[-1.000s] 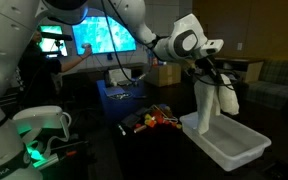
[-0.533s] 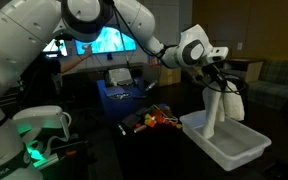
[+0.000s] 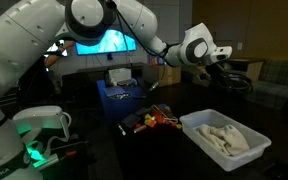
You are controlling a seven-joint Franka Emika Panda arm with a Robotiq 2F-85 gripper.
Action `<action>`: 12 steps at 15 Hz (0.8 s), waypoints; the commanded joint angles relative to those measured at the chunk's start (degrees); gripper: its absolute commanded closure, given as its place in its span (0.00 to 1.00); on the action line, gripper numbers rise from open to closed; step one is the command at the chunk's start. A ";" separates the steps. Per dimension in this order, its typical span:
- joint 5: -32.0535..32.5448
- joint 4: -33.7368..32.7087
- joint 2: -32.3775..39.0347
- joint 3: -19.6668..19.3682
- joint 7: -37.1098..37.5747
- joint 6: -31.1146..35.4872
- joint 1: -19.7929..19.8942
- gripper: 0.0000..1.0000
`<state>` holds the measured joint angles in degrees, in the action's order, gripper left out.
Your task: Use the towel to push the items that are on the table to the left
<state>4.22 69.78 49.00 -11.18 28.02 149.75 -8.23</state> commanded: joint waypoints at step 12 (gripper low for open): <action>-0.80 40.53 -38.96 7.57 -15.16 -17.78 3.37 0.00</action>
<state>4.22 99.09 19.87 -5.69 13.72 132.63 -5.53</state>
